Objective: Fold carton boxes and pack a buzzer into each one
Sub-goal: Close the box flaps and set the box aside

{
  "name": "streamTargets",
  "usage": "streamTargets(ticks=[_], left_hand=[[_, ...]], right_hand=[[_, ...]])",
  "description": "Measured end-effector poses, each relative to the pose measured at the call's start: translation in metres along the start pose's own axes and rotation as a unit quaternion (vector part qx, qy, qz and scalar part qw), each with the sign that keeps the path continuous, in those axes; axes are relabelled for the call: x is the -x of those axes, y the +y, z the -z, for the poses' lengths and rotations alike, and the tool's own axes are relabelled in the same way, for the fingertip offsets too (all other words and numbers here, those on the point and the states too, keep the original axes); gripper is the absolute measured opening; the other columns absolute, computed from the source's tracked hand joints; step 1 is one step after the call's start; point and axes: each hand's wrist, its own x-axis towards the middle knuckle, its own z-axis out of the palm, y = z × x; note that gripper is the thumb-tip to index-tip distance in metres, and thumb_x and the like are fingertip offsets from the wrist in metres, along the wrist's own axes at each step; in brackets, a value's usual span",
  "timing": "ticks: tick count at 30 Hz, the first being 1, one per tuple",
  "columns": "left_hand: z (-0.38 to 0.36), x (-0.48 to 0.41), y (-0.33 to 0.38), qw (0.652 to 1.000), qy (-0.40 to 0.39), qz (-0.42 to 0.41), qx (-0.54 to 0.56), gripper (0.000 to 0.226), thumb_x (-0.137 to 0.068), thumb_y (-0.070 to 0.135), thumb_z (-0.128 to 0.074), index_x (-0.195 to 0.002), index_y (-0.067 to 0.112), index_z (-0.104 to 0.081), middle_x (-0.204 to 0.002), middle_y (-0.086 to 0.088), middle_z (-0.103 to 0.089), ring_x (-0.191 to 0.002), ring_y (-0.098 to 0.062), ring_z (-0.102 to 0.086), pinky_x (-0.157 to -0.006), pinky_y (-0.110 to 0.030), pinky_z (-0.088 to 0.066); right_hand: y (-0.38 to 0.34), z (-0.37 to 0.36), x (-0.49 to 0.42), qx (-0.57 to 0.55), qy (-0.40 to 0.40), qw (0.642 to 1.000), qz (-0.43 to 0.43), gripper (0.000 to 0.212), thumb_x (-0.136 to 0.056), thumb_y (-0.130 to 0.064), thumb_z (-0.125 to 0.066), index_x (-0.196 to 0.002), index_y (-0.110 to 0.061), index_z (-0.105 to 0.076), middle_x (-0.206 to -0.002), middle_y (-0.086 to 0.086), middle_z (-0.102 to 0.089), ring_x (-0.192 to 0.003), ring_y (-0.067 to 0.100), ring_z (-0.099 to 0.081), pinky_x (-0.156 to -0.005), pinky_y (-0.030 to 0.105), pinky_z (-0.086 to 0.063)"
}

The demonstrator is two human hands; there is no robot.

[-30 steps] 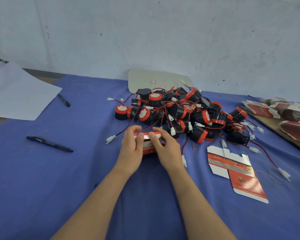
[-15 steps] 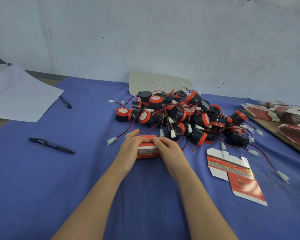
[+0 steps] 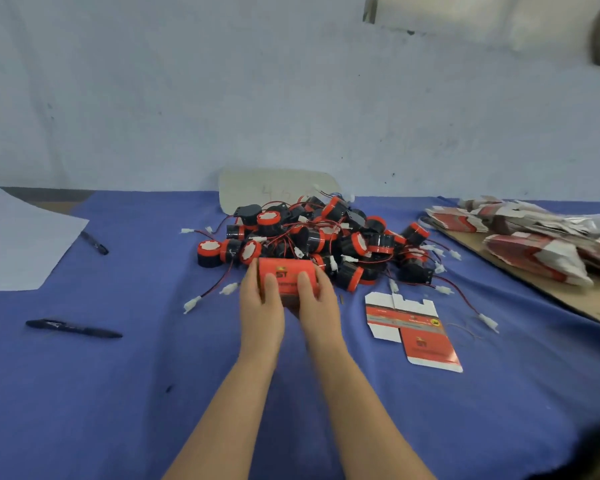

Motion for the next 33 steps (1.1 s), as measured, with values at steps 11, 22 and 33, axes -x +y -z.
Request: streamTargets(ticks=[11, 22, 33], left_hand=[[-0.242, 0.184, 0.138, 0.879, -0.458, -0.098, 0.092, 0.043, -0.103, 0.018, -0.036, -0.146, 0.017, -0.036, -0.144, -0.002, -0.044, -0.131, -0.014, -0.041, -0.099, -0.015, -0.030], [-0.260, 0.185, 0.089, 0.916, -0.373, -0.116, 0.095, 0.027, -0.098, 0.013, -0.045, -0.124, 0.013, -0.053, -0.130, -0.008, -0.054, -0.120, -0.021, -0.052, -0.100, -0.032, -0.042], [-0.161, 0.034, -0.023, 0.957, -0.198, 0.134, -0.166, 0.031, -0.093, 0.017, -0.045, -0.113, -0.004, -0.057, -0.115, -0.023, -0.062, -0.107, -0.037, -0.058, -0.084, -0.039, -0.047]], right_hand=[[-0.144, 0.304, 0.108, 0.206, 0.494, 0.830, 0.155, 0.040, -0.099, -0.019, -0.048, -0.138, -0.011, -0.043, -0.113, -0.009, -0.055, -0.097, -0.015, -0.050, -0.086, -0.001, -0.034], [-0.105, 0.294, 0.115, 0.191, 0.412, 0.838, 0.301, 0.028, -0.093, -0.012, -0.045, -0.097, -0.035, -0.061, -0.081, -0.017, -0.067, -0.080, 0.003, -0.065, -0.075, 0.020, -0.052], [0.003, 0.215, -0.007, 0.317, 0.160, 0.922, -0.151, 0.027, -0.095, -0.013, -0.045, -0.116, -0.004, -0.058, -0.114, 0.013, -0.061, -0.110, 0.033, -0.054, -0.081, 0.031, -0.041]])
